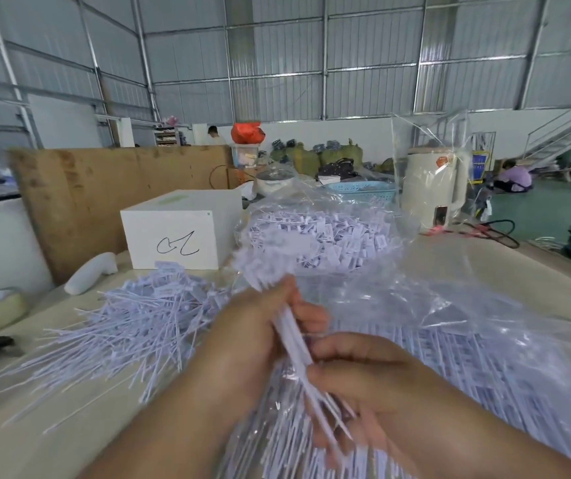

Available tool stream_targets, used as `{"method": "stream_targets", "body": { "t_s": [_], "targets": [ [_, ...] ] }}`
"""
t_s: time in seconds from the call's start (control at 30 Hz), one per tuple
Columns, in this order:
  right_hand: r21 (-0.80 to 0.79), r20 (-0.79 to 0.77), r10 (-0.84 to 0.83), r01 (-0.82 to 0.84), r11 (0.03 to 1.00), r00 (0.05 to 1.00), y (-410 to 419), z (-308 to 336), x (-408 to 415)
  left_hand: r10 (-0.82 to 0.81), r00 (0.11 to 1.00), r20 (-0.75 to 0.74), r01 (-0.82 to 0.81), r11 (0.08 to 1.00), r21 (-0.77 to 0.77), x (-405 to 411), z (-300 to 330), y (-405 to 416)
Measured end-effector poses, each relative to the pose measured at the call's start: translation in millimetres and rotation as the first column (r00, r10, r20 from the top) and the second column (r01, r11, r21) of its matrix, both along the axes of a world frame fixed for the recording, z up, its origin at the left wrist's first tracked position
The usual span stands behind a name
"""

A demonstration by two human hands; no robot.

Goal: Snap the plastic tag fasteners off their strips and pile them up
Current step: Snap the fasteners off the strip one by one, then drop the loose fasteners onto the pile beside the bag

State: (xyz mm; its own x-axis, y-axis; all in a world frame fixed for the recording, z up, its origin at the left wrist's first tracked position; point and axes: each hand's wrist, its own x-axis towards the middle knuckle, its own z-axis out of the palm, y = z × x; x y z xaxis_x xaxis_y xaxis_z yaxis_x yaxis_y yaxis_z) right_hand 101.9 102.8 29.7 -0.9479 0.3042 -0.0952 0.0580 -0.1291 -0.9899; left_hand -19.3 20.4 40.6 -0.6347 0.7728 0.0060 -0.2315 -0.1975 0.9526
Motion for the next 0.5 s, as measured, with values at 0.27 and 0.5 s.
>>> {"method": "stream_targets", "body": {
  "t_s": [0.27,0.5],
  "targets": [
    [0.807,-0.078,-0.246,0.206,0.553,0.966,15,2,12,0.121,0.498,-0.858,-0.731,0.592,-0.341,-102,-14,-28],
    [0.988,-0.057,-0.379,0.107,0.110,0.924,47,3,14,-0.209,0.347,-0.914,-0.881,0.262,-0.394,-107,-25,-31]
  ]
}}
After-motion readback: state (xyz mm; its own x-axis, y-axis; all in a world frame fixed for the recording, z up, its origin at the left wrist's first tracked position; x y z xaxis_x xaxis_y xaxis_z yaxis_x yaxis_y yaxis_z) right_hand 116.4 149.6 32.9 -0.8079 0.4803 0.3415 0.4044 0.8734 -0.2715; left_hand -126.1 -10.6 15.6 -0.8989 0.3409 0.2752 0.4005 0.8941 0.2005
